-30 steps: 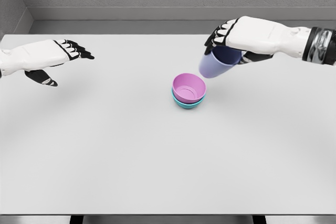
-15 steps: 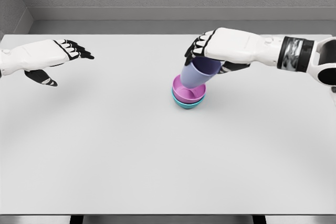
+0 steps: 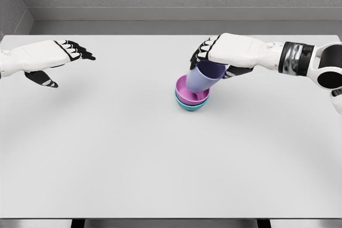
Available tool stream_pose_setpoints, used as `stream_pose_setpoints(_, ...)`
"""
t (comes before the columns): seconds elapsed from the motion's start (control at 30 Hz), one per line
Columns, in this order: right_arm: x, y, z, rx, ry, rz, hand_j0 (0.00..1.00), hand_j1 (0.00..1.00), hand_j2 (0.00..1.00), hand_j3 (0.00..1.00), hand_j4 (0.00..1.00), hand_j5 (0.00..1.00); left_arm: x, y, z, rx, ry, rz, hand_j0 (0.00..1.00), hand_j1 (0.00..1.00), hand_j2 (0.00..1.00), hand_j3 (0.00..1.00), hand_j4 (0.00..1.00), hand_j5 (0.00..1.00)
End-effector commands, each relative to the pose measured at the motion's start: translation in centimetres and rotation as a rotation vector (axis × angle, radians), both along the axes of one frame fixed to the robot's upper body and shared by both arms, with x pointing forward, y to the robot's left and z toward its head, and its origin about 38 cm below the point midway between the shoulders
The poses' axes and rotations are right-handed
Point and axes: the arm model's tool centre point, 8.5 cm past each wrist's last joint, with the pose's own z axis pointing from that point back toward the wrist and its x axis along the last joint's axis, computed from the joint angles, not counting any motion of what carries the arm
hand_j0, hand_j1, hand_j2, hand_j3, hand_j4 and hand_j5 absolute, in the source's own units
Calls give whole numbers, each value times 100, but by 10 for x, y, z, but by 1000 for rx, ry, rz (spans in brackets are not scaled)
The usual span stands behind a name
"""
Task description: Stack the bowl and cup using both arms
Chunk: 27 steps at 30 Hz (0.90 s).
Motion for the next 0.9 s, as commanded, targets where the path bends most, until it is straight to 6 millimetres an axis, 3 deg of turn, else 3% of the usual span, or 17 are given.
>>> stream_pose_setpoints(0.0, 0, 1, 0, 8, 2, -1, 69, 69, 69, 69, 69, 69, 0, 0, 1, -5, 0, 3, 100, 100, 100, 100, 100, 100)
stream_pose_setpoints(0.03, 0, 1, 0, 9, 3, -1, 71, 71, 71, 71, 71, 71, 0, 1, 0, -4, 1, 4, 100, 100, 100, 100, 100, 100)
stream_pose_setpoints(0.07, 3, 1, 0, 17, 5, -9, 100, 100, 100, 100, 100, 100, 0, 1, 1, -5, 0, 4, 100, 100, 100, 100, 100, 100)
stream_pose_setpoints(0.6, 2, 3, -3, 20, 13, -10, 100, 100, 100, 100, 100, 100, 0, 1, 2, -7, -3, 4, 100, 100, 100, 100, 100, 100)
stream_pose_setpoints(0.7, -1, 1, 7, 20, -15, 5, 100, 100, 100, 100, 100, 100, 0, 1, 2, -7, -4, 5, 100, 100, 100, 100, 100, 100)
stream_pose_setpoints(0.77, -5, -15, 31, 38, -76, -16, 100, 100, 100, 100, 100, 100, 0, 1, 2, -6, -3, 5, 100, 100, 100, 100, 100, 100)
stream_pose_setpoints(0.87, -22, -61, 50, 33, -156, -45, 100, 100, 100, 100, 100, 100, 0, 1, 2, -7, -3, 4, 100, 100, 100, 100, 100, 100)
